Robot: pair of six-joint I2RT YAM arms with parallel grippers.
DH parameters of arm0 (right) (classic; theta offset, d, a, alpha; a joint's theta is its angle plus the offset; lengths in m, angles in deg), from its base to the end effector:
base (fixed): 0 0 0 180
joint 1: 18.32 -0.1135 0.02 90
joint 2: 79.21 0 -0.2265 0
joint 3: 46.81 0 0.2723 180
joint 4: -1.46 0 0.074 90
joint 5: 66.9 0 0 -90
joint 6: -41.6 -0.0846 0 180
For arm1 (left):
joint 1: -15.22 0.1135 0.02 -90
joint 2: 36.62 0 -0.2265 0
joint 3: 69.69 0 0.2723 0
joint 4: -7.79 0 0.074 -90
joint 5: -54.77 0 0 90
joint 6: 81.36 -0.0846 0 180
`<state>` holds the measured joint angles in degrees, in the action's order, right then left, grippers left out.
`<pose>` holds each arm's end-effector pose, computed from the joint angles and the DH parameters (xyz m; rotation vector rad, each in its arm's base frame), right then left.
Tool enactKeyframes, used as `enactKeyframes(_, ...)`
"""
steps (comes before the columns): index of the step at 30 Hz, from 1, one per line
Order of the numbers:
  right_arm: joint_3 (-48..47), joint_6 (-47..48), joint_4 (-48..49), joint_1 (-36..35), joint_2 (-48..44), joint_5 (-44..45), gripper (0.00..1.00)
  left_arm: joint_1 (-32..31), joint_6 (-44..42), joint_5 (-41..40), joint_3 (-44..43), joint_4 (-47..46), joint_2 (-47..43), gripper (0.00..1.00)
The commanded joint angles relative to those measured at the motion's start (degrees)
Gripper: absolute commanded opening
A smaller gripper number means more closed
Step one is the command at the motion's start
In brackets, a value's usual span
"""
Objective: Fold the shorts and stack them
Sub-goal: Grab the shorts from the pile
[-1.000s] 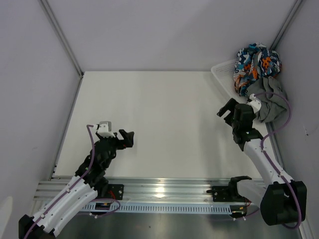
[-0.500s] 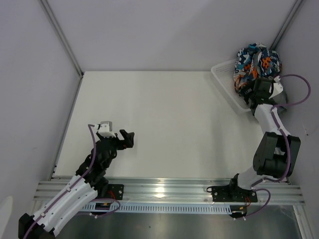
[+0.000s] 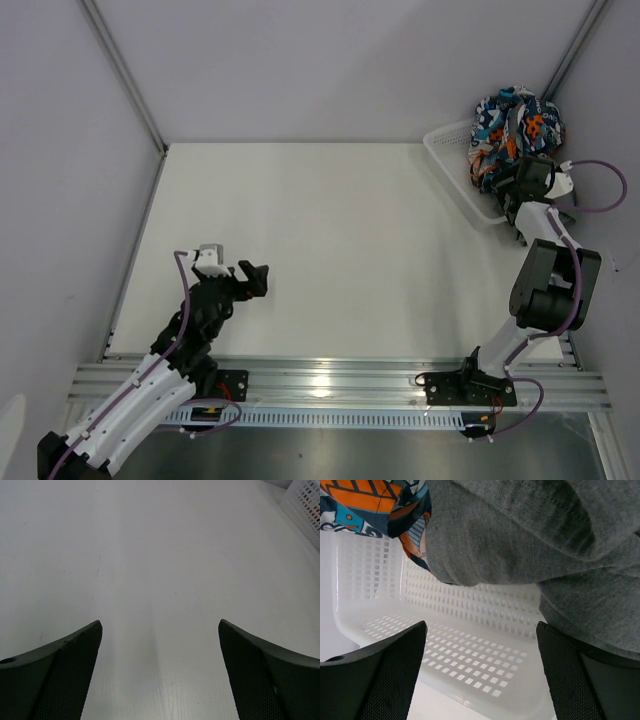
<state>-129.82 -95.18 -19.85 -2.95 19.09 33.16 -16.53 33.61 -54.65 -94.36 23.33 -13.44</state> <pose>0.4219 -0.1313 0.1720 1.2180 1.8326 0.1130 0.2131 -0.0988 0.1724 -0.1338 1.8147 -0.3972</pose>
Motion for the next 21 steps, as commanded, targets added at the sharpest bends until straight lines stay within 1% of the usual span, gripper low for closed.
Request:
enactKeyframes(1, -2.7, -1.7, 2.4, 0.3, 1.2, 1.6, 0.92, 0.4, 0.0, -1.4, -1.1, -0.5, -0.9, 0.99)
enactKeyframes(5, -3.4, -4.3, 0.8, 0.3, 2.2, 8.0, 0.91, 0.5, 0.0, -1.1, -1.0, -1.1, -0.1, 0.99)
enactKeyframes(8, -2.9, -5.9, 2.2, 0.1, 2.7, 12.4, 0.90, 0.5, -0.1, -1.0, -1.2, -1.1, 0.4, 0.99)
enactKeyframes(10, -3.0, -6.8, 3.6, 0.0, 3.9, 15.1, 0.87, 0.5, -0.1, -1.1, -1.1, -1.2, 0.4, 0.99)
enactKeyframes(13, -6.1, -7.2, 3.8, 0.0, 6.8, 16.4, 0.82, 0.5, -0.1, -1.1, -0.6, -1.6, 0.2, 0.99)
enactKeyframes(14, -9.7, -7.2, 2.9, 0.0, 9.6, 16.7, 0.82, 0.4, -0.1, -1.1, -0.6, -2.1, 0.2, 0.99)
enactKeyframes(16, -13.2, -7.4, -0.6, -0.1, 12.3, 16.7, 0.80, 0.4, -0.1, -1.1, -0.6, -2.5, 0.7, 0.99)
enactKeyframes(17, -14.4, -7.3, -1.2, -0.1, 13.1, 16.4, 0.72, 0.5, -0.1, -1.1, -0.4, -2.5, 1.0, 0.99)
enactKeyframes(18, -15.6, -7.6, -1.6, -0.1, 13.8, 16.1, 0.55, 0.5, -0.1, -1.1, -0.4, -2.5, 1.5, 0.99)
enactKeyframes(19, -15.8, -8.0, -1.5, -0.3, 13.7, 16.6, 0.47, 0.4, -0.1, -1.1, -0.5, -2.5, 1.8, 0.99)
enactKeyframes(20, -15.7, -7.9, -1.1, -1.1, 13.0, 17.3, 0.19, 0.4, -0.1, -1.1, -0.4, -3.7, 2.1, 0.99)
enactKeyframes(21, -15.5, -7.4, -0.4, -1.8, 11.0, 18.6, 0.10, 0.4, -0.1, -1.1, -0.7, -4.2, 2.7, 0.99)
